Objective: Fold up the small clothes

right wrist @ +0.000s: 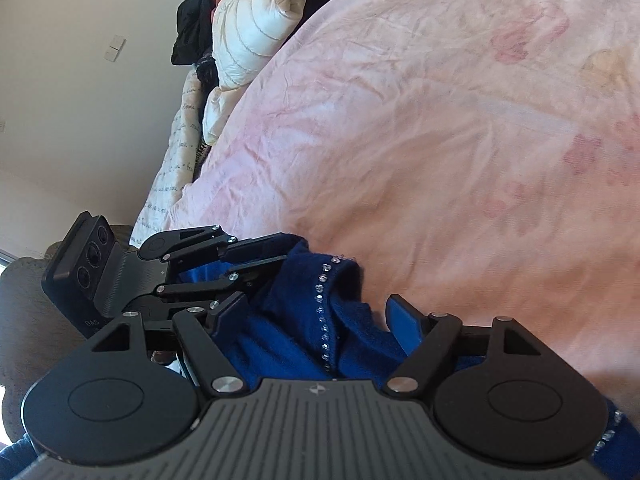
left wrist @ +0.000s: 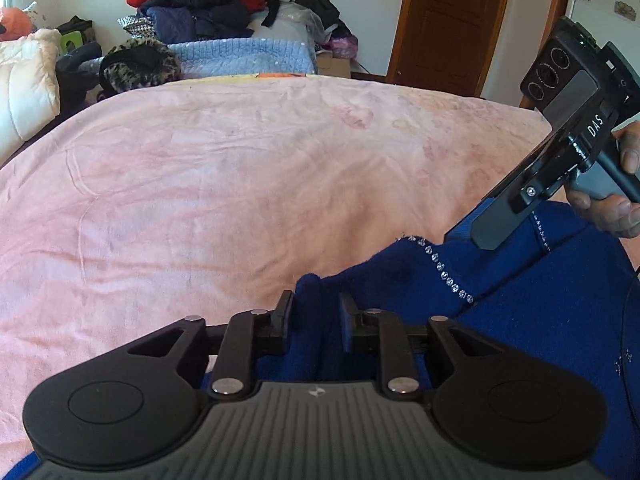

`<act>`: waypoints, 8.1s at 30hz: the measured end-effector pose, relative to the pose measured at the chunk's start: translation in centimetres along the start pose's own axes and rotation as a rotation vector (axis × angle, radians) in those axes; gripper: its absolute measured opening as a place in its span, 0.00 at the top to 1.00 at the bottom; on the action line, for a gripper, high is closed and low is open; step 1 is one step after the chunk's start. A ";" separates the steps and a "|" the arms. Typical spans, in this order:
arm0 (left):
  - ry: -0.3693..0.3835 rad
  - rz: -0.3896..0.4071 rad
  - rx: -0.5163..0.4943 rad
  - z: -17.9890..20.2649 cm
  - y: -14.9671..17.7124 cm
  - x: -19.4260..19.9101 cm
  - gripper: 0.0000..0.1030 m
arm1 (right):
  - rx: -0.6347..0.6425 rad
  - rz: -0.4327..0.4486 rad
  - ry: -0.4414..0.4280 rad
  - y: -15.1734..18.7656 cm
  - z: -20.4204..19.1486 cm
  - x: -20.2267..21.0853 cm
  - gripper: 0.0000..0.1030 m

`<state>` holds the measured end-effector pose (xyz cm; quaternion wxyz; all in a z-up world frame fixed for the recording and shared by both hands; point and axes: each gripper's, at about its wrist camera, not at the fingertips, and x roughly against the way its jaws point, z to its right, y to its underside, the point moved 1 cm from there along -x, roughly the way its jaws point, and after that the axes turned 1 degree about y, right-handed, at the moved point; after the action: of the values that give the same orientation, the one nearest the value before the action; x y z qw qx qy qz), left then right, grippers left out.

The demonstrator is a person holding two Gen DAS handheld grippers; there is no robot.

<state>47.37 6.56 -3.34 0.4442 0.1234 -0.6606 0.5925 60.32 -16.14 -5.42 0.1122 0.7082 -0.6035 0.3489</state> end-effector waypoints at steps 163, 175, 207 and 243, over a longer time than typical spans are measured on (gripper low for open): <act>-0.175 0.161 0.580 2.3 6.3 5.2 0.08 | -0.515 0.773 -0.128 28.1 9.4 18.1 0.88; -0.204 0.098 0.454 3.8 5.4 4.2 0.04 | -0.545 0.764 -0.117 30.2 10.8 17.0 0.88; -0.360 0.178 0.237 6.6 7.8 3.2 0.00 | 0.204 0.150 0.473 7.7 2.7 9.1 0.85; -0.365 0.178 0.241 6.6 7.6 3.0 0.00 | -0.022 0.534 0.380 19.8 0.6 15.1 0.77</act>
<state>37.49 3.78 -5.57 0.2455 0.2220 -0.6630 0.6715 42.50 -33.04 -1.53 0.1348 0.4457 -0.7398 0.4856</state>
